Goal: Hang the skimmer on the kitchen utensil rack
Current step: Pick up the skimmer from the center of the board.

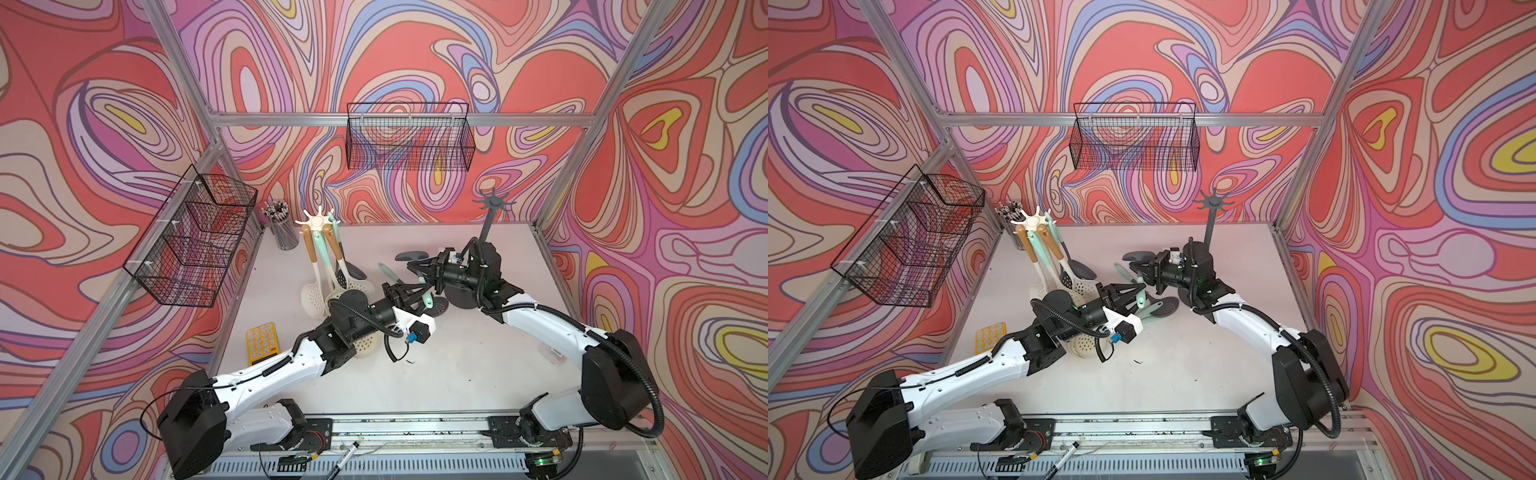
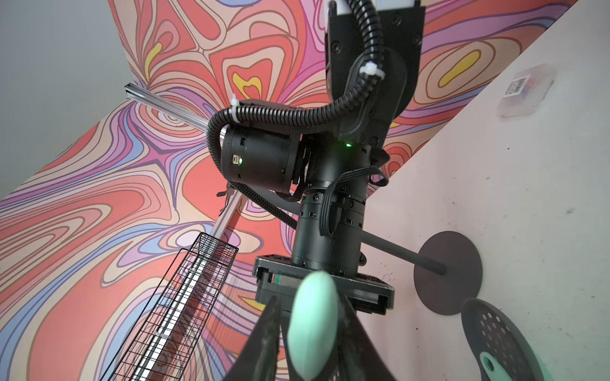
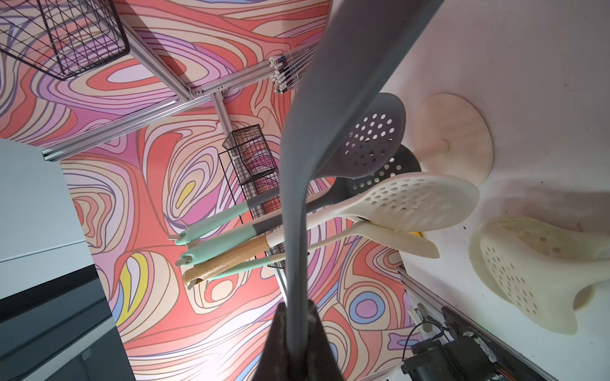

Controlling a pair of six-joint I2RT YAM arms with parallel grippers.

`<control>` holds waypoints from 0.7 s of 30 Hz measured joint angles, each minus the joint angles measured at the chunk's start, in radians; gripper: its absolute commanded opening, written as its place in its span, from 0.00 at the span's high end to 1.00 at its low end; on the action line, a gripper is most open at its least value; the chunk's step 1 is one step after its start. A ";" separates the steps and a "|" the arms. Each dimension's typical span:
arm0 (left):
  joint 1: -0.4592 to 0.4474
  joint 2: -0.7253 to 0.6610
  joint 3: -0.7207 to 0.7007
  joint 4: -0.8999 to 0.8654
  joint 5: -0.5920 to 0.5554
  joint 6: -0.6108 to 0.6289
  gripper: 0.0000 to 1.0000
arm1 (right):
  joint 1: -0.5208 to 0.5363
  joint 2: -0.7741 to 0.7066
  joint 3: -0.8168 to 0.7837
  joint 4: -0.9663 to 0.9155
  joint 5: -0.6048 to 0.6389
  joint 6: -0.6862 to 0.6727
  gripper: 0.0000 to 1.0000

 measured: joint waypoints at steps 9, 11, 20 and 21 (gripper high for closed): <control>0.000 -0.001 0.000 -0.004 0.005 0.014 1.00 | 0.000 0.013 0.006 0.013 -0.018 0.000 0.92; 0.000 -0.002 0.000 -0.008 0.003 0.018 1.00 | 0.000 0.016 0.006 0.019 -0.018 0.001 0.84; 0.007 -0.019 0.000 -0.046 -0.072 -0.040 1.00 | 0.000 0.003 0.013 0.000 0.010 -0.042 0.60; 0.011 -0.023 0.000 -0.047 -0.084 -0.053 1.00 | 0.000 -0.002 0.013 -0.002 0.013 -0.047 0.60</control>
